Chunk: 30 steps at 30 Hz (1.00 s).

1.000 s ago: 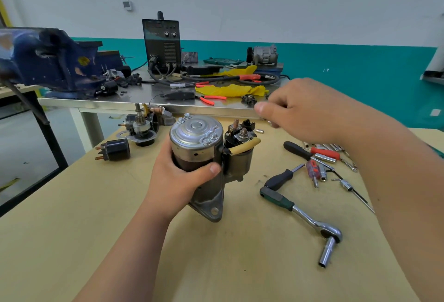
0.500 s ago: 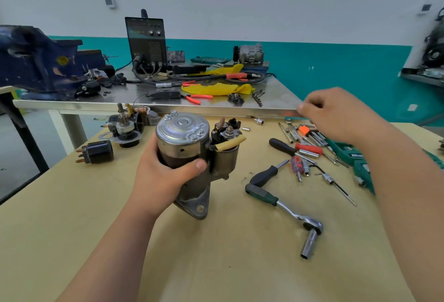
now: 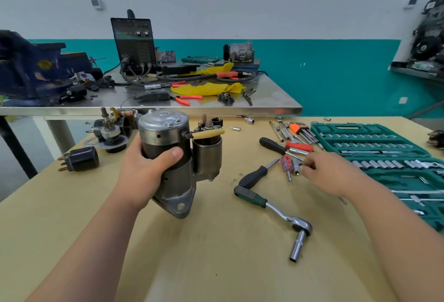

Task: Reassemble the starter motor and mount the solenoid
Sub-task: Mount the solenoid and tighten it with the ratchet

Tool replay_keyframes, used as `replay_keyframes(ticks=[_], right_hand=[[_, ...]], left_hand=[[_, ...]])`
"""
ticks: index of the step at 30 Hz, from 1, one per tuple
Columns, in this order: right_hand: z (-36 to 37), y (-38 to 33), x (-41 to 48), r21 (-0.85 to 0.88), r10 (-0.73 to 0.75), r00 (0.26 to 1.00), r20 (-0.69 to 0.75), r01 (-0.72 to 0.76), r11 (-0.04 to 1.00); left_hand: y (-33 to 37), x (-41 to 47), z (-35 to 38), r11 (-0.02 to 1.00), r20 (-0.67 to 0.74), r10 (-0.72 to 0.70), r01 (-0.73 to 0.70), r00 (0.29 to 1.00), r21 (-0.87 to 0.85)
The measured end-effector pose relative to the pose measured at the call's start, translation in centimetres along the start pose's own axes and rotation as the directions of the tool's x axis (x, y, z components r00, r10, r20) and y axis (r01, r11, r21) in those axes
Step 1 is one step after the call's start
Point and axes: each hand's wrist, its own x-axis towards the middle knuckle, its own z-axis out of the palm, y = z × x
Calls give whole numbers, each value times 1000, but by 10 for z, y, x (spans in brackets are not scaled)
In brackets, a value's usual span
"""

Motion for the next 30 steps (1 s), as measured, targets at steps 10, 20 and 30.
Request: replay_keyframes(ticks=[10, 20, 30], right_hand=[[-4, -23, -63, 180, -406, 860, 310, 366, 913], [-2, -17, -77, 44, -525, 778, 346, 545, 837], [8, -32, -78, 939, -200, 978, -53, 117, 323]], left_hand=[[26, 6, 0, 924, 287, -190, 72, 939, 375], [27, 36, -1, 780, 317, -524, 296, 790, 551], [17, 57, 20, 436, 180, -586, 120, 790, 892]])
